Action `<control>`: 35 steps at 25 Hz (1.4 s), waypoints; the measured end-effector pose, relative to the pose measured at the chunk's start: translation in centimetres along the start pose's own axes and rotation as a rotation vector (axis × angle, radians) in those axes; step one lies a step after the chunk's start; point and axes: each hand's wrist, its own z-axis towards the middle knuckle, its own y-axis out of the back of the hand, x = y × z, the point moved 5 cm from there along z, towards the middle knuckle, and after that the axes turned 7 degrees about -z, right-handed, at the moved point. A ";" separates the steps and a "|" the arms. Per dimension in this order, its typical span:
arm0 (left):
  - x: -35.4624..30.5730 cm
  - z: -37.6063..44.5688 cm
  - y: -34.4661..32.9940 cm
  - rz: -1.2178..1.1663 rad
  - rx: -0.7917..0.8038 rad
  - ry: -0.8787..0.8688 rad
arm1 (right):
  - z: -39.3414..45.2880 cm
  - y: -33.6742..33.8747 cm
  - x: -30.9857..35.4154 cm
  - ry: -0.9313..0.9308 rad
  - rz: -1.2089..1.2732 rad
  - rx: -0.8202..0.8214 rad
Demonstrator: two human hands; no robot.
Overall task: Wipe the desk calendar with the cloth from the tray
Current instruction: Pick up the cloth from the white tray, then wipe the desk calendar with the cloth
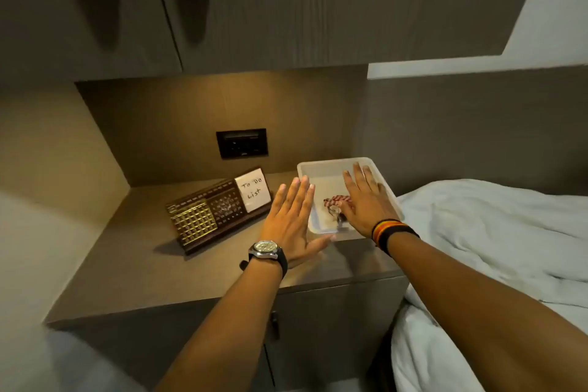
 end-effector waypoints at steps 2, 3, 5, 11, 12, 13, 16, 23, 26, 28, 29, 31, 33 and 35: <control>0.1 1.7 -2.6 -0.028 0.045 0.005 | 2.5 -2.6 -0.8 0.015 -0.003 0.145; 0.3 2.2 -3.9 -0.022 0.084 0.032 | 3.6 -4.0 -1.3 0.024 -0.018 0.212; 0.5 3.1 -6.3 -0.019 0.168 0.054 | 5.1 -6.5 -2.0 0.054 -0.008 0.322; 1.0 4.4 -7.9 -0.093 0.278 0.041 | 6.9 -10.2 -1.8 0.119 0.033 0.474; 1.0 4.5 -7.9 -0.105 0.286 0.044 | 7.0 -10.1 -1.5 0.120 0.035 0.458; 0.9 4.5 -8.0 -0.116 0.299 0.051 | 7.1 -9.9 -1.4 0.118 0.037 0.427; 1.0 4.6 -8.3 -0.144 0.330 0.076 | 7.2 -9.2 -1.0 0.093 0.050 0.322; 4.9 3.2 -4.6 0.003 0.320 -0.042 | 6.5 -6.2 0.2 0.005 0.129 0.104; 9.5 1.4 -1.5 0.079 0.301 -0.040 | 5.5 -3.8 4.1 0.041 0.224 -0.047; 12.1 0.1 0.8 0.106 0.291 -0.054 | 4.9 -2.7 7.7 0.045 0.293 -0.135; 13.4 -0.5 2.0 0.122 0.278 -0.067 | 4.7 -2.3 9.7 0.038 0.322 -0.174; 15.9 -1.4 4.3 0.158 0.253 -0.080 | 4.5 -1.8 13.6 0.039 0.374 -0.228; 18.8 -2.5 6.4 0.195 0.241 -0.082 | 4.1 -1.7 17.9 0.062 0.413 -0.265; 21.9 -3.2 7.7 0.232 0.268 -0.080 | 3.6 -2.3 21.4 0.047 0.463 -0.294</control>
